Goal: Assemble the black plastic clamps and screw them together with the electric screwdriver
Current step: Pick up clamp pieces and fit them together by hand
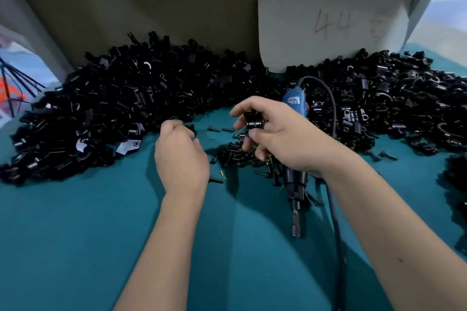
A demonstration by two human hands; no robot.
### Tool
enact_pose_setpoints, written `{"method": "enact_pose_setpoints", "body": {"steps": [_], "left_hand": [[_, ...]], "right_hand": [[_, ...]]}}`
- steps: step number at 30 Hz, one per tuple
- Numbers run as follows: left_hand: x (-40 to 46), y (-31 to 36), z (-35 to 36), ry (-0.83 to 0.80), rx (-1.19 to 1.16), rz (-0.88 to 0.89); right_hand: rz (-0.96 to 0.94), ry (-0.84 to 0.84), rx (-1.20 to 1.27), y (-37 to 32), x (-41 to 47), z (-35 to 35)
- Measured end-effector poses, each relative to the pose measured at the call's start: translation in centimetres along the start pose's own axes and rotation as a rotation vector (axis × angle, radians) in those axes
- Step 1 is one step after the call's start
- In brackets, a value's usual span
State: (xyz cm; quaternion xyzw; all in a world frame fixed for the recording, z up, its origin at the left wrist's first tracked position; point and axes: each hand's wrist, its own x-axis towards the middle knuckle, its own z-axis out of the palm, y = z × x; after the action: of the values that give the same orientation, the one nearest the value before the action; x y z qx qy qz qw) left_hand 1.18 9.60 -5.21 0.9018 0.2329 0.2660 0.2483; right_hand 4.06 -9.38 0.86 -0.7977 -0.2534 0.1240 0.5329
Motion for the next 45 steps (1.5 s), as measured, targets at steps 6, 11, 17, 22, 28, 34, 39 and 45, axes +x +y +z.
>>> {"method": "enact_pose_setpoints", "body": {"steps": [6,11,17,22,28,34,39,45], "left_hand": [[-0.8,1.8,-0.4,-0.058,-0.757,-0.171],[-1.5,3.6,-0.3,-0.34,-1.351,-0.337],[-1.8,4.0,-0.6,-0.475,-1.405,-0.254],[-1.8,3.9,-0.7,-0.538,-1.448,-0.212],[-1.8,3.9,-0.5,-0.551,-1.537,-0.217],[-2.3,4.2,0.1,-0.474,-1.347,-0.088],[-2.3,4.4,0.0,-0.537,-1.396,-0.025],[-2.3,4.4,0.0,-0.484,-1.356,-0.031]], "right_hand": [[-0.054,-0.003,0.172,1.1,-0.2,-0.8],[-0.092,0.188,0.287,1.5,-0.1,-2.1],[-0.085,0.245,0.533,1.7,-0.3,-2.9],[-0.105,0.199,0.522,1.8,-0.7,-2.8],[-0.148,0.256,0.288,1.7,-0.9,-2.3],[-0.157,0.31,0.254,1.6,-1.2,-2.0],[-0.128,0.305,0.116,1.7,-1.3,-2.1],[-0.097,0.231,0.104,1.9,-0.9,-1.7]]}}
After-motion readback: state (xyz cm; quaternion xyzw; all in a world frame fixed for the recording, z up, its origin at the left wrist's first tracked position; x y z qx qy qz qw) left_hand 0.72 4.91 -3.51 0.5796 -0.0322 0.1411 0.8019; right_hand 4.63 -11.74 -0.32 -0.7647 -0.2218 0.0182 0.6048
